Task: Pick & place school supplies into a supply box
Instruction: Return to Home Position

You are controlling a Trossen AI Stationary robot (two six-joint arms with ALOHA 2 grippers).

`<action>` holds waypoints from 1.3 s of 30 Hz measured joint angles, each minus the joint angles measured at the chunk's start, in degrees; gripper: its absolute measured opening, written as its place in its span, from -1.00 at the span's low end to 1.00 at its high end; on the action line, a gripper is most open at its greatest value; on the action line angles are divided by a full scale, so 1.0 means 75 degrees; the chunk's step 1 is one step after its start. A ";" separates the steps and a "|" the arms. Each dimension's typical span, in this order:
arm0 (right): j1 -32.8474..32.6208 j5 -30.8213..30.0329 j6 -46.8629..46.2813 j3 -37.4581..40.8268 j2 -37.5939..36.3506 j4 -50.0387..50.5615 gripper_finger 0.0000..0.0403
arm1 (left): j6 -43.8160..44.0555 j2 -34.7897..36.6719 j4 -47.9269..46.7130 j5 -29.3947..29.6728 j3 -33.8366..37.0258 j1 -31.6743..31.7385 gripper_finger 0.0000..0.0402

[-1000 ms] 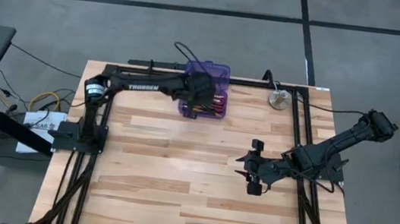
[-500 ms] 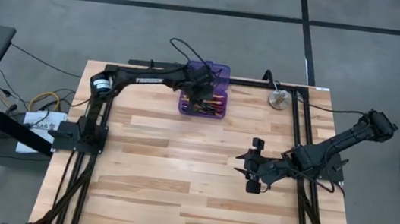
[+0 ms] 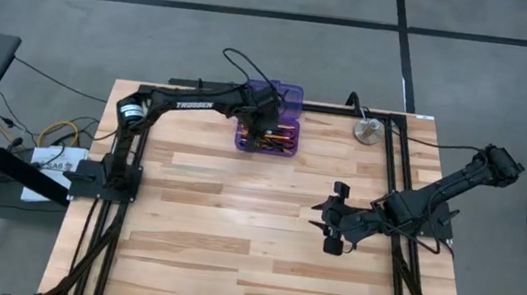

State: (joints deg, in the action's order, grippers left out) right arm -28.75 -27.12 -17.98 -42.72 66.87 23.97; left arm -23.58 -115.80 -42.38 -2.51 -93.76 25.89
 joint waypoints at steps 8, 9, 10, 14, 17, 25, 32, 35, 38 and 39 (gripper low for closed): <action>0.0007 0.0017 -0.0935 0.0000 0.0000 -0.0134 -0.16 | 0.1135 0.1261 0.0631 -0.3666 0.0047 -0.0380 -0.42; 0.0080 0.0004 -0.0849 0.0000 0.0000 -0.0327 -0.16 | 0.1235 0.1413 0.0685 -0.3686 0.0047 -0.0530 -0.42; 0.0170 0.0027 -0.0754 -0.0002 -0.0002 -0.0529 -0.16 | 0.1334 0.1570 0.0771 -0.3649 0.0047 -0.0701 -0.42; 0.0557 0.0685 -0.0110 -0.0003 -0.0032 -0.1397 -0.16 | 0.1828 0.2271 0.0994 -0.3017 0.0134 -0.1504 -0.42; 0.0938 0.1741 0.0363 -0.0003 -0.0032 -0.2084 -0.16 | 0.2403 0.3135 0.2130 -0.2231 0.1035 -0.2152 -0.42; 0.1766 0.3087 0.1126 -0.0003 -0.0232 -0.2396 -0.16 | 0.3558 0.6890 0.6663 -0.0617 0.6257 -0.2865 -0.42; 0.2013 0.3331 0.1524 0.0609 -0.1859 -0.2351 -0.16 | 0.4460 0.9730 0.8701 -0.0274 0.9919 -0.2513 -0.42; 0.2101 0.3467 0.1527 0.1520 -0.3227 -0.2622 -0.16 | 0.4727 1.0787 0.8950 -0.0098 1.0929 -0.2465 -0.42; 0.2104 0.3540 0.1524 0.2499 -0.4714 -0.2836 -0.16 | 0.4830 1.1806 0.9050 0.0138 1.1624 -0.2468 -0.42; 0.2101 0.3556 0.1532 0.2787 -0.5233 -0.2847 -0.16 | 0.4832 1.2138 0.9045 0.0179 1.1822 -0.2465 -0.42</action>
State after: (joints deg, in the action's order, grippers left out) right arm -12.99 -0.45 -6.49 -21.82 27.62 2.61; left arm 12.67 -24.77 25.46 -1.16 -5.09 7.40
